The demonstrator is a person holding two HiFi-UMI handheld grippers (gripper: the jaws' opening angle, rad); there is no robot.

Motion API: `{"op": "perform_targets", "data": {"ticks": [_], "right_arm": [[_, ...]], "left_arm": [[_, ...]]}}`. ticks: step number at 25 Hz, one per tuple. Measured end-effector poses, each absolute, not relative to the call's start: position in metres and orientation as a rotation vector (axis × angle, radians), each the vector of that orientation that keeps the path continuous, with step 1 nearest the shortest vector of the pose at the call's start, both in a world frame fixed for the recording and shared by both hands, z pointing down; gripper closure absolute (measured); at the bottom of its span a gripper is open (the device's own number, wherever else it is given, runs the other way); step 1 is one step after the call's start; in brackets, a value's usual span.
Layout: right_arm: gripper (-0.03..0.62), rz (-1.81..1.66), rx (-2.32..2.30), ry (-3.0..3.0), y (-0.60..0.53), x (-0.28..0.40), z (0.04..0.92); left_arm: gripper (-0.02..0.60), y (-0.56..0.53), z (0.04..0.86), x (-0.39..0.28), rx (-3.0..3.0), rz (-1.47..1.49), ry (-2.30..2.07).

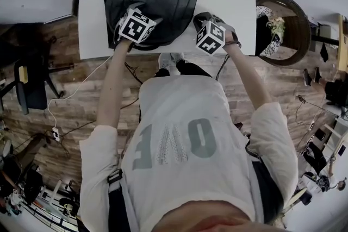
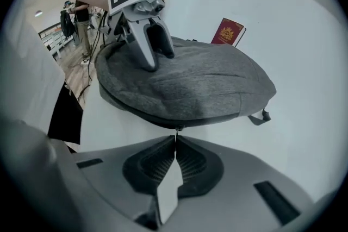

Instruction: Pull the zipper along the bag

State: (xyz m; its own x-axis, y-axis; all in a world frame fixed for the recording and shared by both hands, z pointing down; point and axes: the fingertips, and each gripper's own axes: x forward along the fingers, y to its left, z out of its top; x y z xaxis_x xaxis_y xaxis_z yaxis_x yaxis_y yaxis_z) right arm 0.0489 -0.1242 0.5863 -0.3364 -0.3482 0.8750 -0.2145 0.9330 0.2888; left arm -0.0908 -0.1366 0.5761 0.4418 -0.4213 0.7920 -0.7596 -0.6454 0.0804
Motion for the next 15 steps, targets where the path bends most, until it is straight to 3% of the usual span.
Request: {"op": "perform_targets", "data": {"ticks": [15], "right_arm": [[0.560, 0.105, 0.300, -2.032, -0.045, 0.014, 0.578]], "left_arm": [[0.216, -0.138, 0.575, -0.090, 2.276, 1.073, -1.008]]}}
